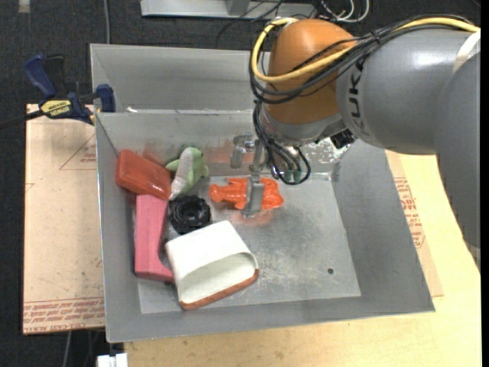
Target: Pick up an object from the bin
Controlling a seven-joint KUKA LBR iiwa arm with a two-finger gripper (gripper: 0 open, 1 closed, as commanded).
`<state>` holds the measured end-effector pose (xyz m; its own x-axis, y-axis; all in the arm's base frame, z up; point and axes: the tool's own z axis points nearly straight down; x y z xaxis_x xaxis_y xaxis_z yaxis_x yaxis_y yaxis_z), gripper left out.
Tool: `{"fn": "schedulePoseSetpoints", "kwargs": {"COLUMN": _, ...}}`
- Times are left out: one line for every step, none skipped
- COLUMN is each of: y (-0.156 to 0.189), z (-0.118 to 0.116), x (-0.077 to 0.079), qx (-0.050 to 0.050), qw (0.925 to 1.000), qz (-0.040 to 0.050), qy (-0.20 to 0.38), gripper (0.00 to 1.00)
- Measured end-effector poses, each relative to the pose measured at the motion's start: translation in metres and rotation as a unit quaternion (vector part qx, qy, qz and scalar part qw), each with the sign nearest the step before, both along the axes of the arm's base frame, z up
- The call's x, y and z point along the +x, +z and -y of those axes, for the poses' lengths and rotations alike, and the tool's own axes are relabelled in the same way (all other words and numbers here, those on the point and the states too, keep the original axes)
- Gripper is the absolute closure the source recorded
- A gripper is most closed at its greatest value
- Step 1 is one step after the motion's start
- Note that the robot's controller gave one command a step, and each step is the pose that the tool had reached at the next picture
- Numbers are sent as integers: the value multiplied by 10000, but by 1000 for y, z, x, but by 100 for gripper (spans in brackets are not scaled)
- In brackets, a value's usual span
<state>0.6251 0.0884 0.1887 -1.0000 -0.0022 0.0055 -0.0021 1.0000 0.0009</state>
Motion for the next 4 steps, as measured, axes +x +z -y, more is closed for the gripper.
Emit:
{"fn": "schedulePoseSetpoints", "kwargs": {"y": 5, "z": 1, "x": 1, "qx": 2, "qw": 10000, "qz": 36, "qy": -14, "gripper": 0}}
{"fn": "schedulePoseSetpoints", "kwargs": {"y": -120, "z": 41, "x": 3, "qx": 3, "qw": 9995, "qz": 1, "qy": -316, "gripper": 0}}
{"fn": "schedulePoseSetpoints", "kwargs": {"y": -28, "z": 42, "x": 9, "qx": 8, "qw": 10000, "qz": 63, "qy": 13, "gripper": 0}}
{"fn": "schedulePoseSetpoints", "kwargs": {"y": -120, "z": 41, "x": 4, "qx": 12, "qw": 9995, "qz": 19, "qy": -316, "gripper": 0}}
